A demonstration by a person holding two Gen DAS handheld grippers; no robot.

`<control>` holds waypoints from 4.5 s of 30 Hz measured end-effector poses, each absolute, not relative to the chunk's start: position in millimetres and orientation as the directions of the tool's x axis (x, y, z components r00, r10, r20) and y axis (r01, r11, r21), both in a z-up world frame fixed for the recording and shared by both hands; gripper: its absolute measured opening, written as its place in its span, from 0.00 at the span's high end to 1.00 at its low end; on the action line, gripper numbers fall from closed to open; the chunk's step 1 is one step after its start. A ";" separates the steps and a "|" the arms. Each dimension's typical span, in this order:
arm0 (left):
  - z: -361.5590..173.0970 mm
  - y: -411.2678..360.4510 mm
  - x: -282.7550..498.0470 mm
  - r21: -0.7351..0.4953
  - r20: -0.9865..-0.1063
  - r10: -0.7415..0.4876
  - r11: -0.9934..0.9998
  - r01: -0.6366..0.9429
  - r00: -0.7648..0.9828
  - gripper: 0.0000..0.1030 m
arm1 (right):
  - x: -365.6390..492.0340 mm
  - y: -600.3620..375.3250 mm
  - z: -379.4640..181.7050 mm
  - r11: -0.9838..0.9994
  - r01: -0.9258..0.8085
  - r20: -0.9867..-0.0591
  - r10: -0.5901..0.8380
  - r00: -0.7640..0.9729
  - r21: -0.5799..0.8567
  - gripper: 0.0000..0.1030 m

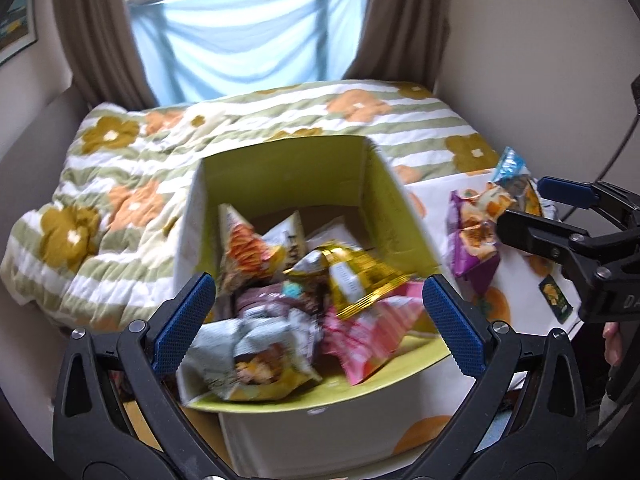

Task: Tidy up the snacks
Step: 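Move both tools back over the remaining snacks on the sheet, then grasp the purple bag with the left tool while the right tool grasps the green cracker packet, then carry the purple bag and green packet into the box and release both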

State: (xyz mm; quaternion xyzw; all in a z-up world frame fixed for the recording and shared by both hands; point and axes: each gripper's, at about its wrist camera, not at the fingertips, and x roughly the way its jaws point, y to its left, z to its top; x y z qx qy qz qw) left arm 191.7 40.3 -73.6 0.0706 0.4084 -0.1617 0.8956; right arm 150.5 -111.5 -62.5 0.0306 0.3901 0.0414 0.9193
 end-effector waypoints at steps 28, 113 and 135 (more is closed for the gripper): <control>-176.0 -224.3 244.0 0.023 -0.921 -0.160 0.888 0.460 0.356 0.00 | 61.9 -355.7 -160.3 0.995 0.087 -0.856 0.002 0.517 0.054 0.01; -49.7 -67.5 246.0 -0.108 -0.771 -0.201 0.976 0.187 0.605 0.30 | 148.7 -240.0 -57.2 0.970 -0.237 -0.752 0.111 0.649 -0.061 0.61; -125.3 79.9 380.1 -0.089 -0.885 -0.160 0.980 0.178 0.437 0.17 | 297.8 -86.2 -99.9 0.970 -0.238 -0.812 0.181 0.555 0.054 0.61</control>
